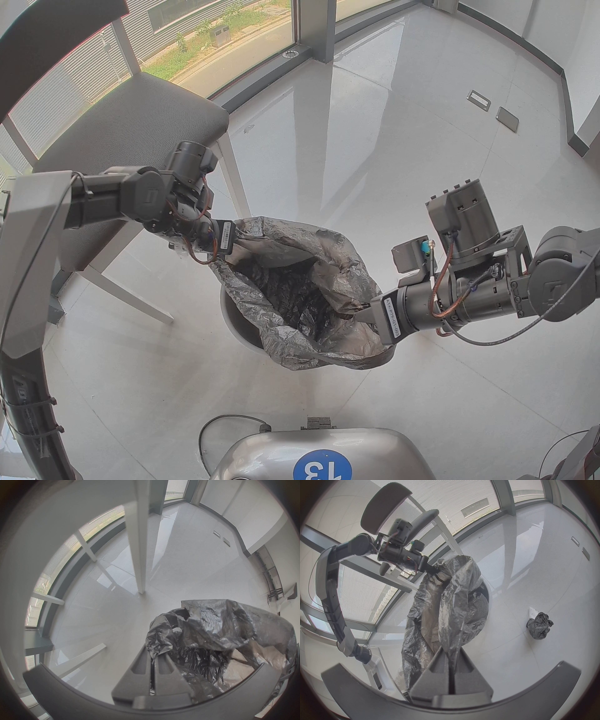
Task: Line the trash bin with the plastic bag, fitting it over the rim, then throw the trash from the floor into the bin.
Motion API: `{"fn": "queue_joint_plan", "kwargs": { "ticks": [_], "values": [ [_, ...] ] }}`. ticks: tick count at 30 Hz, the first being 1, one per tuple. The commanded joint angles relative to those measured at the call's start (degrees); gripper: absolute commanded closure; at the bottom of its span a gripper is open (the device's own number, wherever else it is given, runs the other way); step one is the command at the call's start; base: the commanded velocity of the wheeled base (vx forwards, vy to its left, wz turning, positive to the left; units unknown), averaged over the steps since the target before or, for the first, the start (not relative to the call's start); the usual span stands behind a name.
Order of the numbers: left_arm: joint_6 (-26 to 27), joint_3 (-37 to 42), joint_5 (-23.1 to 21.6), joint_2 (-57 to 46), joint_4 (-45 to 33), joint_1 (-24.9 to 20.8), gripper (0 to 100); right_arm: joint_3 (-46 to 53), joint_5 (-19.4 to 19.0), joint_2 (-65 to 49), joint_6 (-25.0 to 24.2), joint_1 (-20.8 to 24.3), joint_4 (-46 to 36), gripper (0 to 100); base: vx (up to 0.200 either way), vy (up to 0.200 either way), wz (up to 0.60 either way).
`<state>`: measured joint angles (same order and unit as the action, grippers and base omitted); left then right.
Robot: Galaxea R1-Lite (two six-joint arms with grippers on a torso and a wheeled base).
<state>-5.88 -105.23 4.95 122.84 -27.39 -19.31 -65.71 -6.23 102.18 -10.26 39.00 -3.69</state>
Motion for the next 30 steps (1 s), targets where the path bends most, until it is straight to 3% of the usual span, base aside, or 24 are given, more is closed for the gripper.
{"fn": "queue_joint_plan", "kwargs": {
  "ticks": [1, 9, 16, 30],
  "values": [
    [0.2, 0.8, 0.1, -5.7, -3.2, 2.4, 100, -3.0, 0.0, 4.2, 2.4, -1.1, -0.3, 100, 0.0, 0.0, 0.0],
    [-0.9, 4.7, -0.2, -8.0, -3.2, 2.3, 100, -7.9, 0.0, 11.5, 4.4, -5.5, -0.3, 100, 0.0, 0.0, 0.0],
    [-4.6, 3.1, -1.9, -5.3, -0.6, 1.2, 100, -12.6, 0.0, 14.3, 4.1, -10.3, -0.4, 100, 0.0, 0.0, 0.0],
    [-4.4, -5.9, -1.9, 4.2, -1.8, 0.9, 100, -19.2, 0.0, 22.3, 2.6, -10.4, -0.3, 100, 0.0, 0.0, 0.0]
  ]
}}
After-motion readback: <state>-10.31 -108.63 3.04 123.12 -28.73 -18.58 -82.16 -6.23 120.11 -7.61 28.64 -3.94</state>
